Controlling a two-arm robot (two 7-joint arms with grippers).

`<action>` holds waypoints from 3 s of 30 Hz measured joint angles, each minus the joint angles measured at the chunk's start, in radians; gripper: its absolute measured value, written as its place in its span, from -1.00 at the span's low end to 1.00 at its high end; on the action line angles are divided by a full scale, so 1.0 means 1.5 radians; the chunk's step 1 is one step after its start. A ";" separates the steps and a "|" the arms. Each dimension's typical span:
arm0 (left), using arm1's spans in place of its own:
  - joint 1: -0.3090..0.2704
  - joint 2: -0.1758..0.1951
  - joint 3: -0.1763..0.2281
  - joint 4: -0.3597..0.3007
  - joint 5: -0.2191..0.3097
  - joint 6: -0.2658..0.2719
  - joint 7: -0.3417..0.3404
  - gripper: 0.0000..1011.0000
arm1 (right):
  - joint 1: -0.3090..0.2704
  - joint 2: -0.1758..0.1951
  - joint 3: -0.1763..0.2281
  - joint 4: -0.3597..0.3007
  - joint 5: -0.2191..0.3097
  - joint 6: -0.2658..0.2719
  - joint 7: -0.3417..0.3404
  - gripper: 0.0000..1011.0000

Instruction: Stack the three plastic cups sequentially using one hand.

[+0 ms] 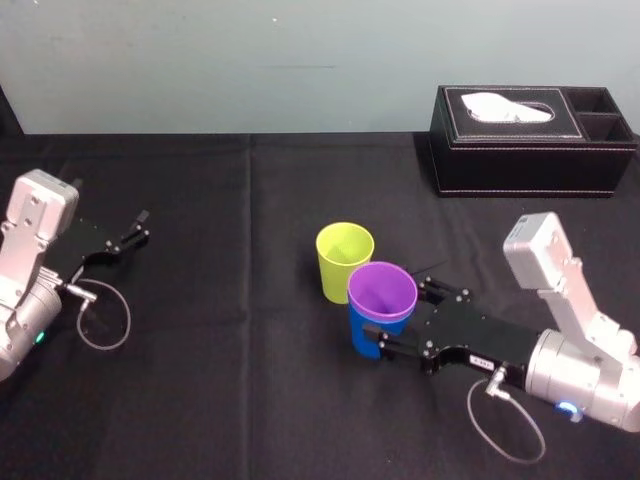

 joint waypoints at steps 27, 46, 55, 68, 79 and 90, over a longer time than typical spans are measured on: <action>0.000 0.000 0.000 0.000 0.000 0.000 0.000 1.00 | 0.113 -0.016 0.001 -0.038 0.024 0.127 -0.042 0.53; 0.000 0.000 0.000 0.000 0.000 0.000 0.000 1.00 | 0.191 -0.058 -0.044 0.047 0.013 0.118 -0.025 0.53; 0.000 0.000 0.000 0.000 0.000 0.000 0.000 1.00 | 0.214 -0.071 -0.058 0.079 0.008 0.109 -0.016 0.53; 0.000 0.000 0.000 0.000 0.000 0.000 0.000 1.00 | 0.225 -0.081 -0.072 0.107 -0.002 0.100 -0.009 0.53; 0.000 0.000 0.000 0.000 0.000 0.000 0.000 1.00 | 0.227 -0.091 -0.085 0.136 -0.015 0.094 -0.007 0.53; 0.000 0.000 0.000 0.000 0.000 0.000 0.000 1.00 | 0.221 -0.095 -0.086 0.145 -0.019 0.093 -0.006 0.53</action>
